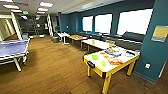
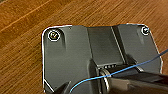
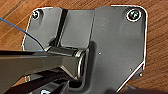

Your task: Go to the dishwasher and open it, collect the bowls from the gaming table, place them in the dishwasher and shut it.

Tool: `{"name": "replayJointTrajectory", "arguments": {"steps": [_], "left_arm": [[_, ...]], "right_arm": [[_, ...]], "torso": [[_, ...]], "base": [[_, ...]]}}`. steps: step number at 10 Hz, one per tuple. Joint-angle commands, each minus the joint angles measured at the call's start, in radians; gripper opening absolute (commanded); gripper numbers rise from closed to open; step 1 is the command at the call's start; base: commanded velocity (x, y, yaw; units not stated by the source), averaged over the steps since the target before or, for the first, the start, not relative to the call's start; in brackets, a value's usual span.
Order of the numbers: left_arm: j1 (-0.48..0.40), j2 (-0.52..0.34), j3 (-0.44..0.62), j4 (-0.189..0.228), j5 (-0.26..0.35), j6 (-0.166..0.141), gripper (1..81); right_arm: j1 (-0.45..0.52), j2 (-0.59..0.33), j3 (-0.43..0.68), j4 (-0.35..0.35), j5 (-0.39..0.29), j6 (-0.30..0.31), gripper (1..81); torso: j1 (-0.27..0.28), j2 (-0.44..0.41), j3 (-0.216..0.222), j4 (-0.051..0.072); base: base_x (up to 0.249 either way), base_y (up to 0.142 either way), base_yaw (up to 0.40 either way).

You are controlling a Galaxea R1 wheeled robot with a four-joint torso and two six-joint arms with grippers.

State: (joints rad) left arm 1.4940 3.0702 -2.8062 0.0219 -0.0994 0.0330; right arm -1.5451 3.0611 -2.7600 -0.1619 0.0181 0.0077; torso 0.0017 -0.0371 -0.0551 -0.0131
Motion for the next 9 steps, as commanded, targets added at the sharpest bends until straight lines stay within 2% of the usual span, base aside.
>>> {"name": "replayJointTrajectory", "arguments": {"steps": [1,9], "left_arm": [[-0.048,-0.002,-0.001,0.0,0.049,0.01,81.1],[-0.048,-0.004,-0.001,0.001,0.049,0.01,81.1]], "right_arm": [[0.052,0.003,0.005,-0.002,-0.053,-0.002,81.1],[0.049,0.004,0.005,-0.002,-0.056,-0.003,81.1]], "torso": [[0.0,0.0,0.0,0.0],[0.0,0.0,0.0,0.0]], "base": [[0.0,0.0,-0.397],[0.0,0.0,-0.397]]}}
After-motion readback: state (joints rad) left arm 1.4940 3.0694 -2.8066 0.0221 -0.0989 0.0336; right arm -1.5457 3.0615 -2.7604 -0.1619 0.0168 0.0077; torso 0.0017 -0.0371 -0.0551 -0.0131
